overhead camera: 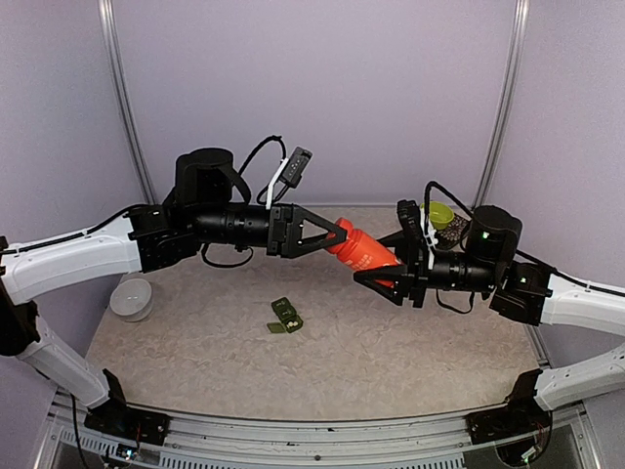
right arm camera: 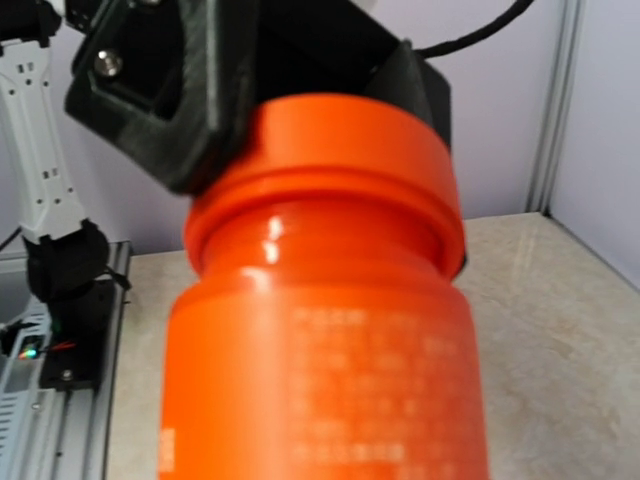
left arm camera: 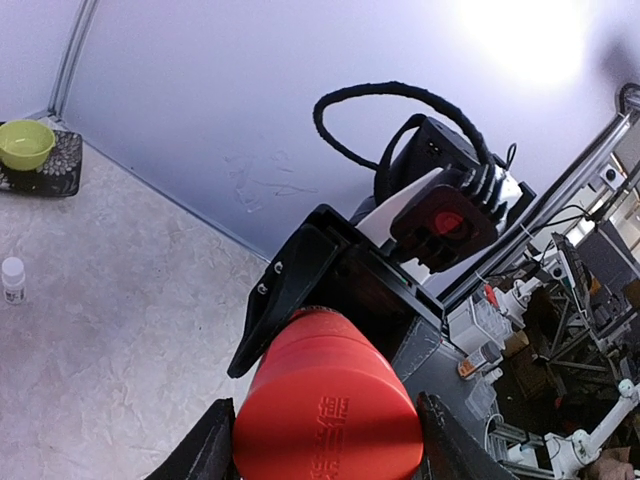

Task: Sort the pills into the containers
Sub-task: Screw the lid of the pill bottle onto the pill bottle.

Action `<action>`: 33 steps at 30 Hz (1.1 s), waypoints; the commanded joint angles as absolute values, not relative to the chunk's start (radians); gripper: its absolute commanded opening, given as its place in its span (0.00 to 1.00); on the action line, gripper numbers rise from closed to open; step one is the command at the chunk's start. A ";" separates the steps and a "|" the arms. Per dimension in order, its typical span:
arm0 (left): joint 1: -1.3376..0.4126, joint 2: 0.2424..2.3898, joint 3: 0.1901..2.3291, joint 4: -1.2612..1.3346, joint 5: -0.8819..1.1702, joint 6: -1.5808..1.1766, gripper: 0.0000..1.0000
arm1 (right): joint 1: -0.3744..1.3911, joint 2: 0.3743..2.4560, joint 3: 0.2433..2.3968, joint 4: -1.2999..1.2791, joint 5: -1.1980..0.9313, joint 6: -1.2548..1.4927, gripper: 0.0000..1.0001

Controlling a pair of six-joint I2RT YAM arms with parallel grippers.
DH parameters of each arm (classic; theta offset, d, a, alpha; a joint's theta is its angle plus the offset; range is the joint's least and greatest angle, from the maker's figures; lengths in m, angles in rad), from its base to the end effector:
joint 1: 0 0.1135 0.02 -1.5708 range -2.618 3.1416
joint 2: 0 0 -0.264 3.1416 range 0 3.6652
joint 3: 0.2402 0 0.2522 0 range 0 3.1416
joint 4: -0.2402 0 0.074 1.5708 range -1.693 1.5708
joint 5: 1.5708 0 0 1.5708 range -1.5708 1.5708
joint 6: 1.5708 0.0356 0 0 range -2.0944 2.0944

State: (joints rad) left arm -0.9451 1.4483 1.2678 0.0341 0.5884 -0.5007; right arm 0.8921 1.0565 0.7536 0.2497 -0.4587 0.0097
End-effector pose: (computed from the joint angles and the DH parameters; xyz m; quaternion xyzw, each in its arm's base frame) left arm 0.1843 -0.2888 0.3755 0.3445 0.6648 -0.5784 0.3238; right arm 0.1432 0.2026 0.3219 -0.4432 0.5722 0.4405 0.5312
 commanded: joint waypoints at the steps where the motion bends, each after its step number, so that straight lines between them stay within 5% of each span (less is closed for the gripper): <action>1: -0.969 1.483 1.323 0.010 0.530 -0.555 0.37 | 0.902 1.056 0.764 0.278 -0.409 -0.038 0.00; 23: -1.020 1.544 1.302 0.123 0.500 -0.891 0.36 | 1.004 1.096 0.787 0.300 -0.048 -0.182 0.00; 33: -1.080 1.497 1.298 0.159 0.416 -0.706 0.36 | 1.014 1.100 0.798 0.322 -0.126 -0.067 0.00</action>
